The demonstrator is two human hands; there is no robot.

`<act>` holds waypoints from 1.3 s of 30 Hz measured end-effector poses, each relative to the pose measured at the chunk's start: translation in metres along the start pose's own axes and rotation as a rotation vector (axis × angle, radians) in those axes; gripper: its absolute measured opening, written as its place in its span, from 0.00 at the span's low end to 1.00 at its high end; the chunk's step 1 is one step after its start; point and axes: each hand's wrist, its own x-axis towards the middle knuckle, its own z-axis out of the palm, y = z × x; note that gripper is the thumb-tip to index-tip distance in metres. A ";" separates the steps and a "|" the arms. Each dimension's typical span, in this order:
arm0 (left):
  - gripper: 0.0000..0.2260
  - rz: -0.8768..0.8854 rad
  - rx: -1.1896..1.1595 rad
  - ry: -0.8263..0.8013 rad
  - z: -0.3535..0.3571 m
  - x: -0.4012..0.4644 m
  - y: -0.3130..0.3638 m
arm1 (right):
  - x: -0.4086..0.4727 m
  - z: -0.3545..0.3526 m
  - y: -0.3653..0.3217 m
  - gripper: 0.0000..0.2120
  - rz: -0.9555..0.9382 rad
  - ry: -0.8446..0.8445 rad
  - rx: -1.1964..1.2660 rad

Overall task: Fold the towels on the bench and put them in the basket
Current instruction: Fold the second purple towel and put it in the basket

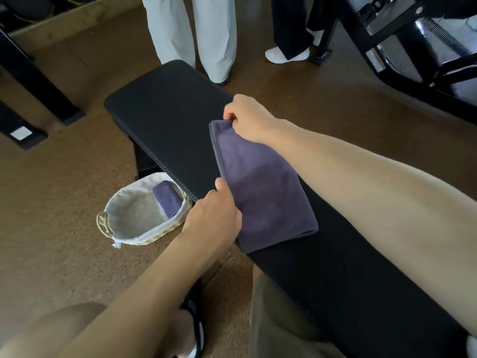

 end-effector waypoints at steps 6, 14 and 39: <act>0.10 -0.045 -0.077 -0.014 0.001 -0.005 0.003 | -0.042 0.005 -0.004 0.25 0.063 0.201 0.008; 0.15 -0.109 -0.312 -0.096 0.004 -0.019 -0.004 | -0.189 -0.003 0.025 0.30 0.528 0.005 0.270; 0.26 0.341 0.372 0.179 0.022 -0.018 0.009 | -0.234 0.038 -0.009 0.29 0.054 0.229 -0.243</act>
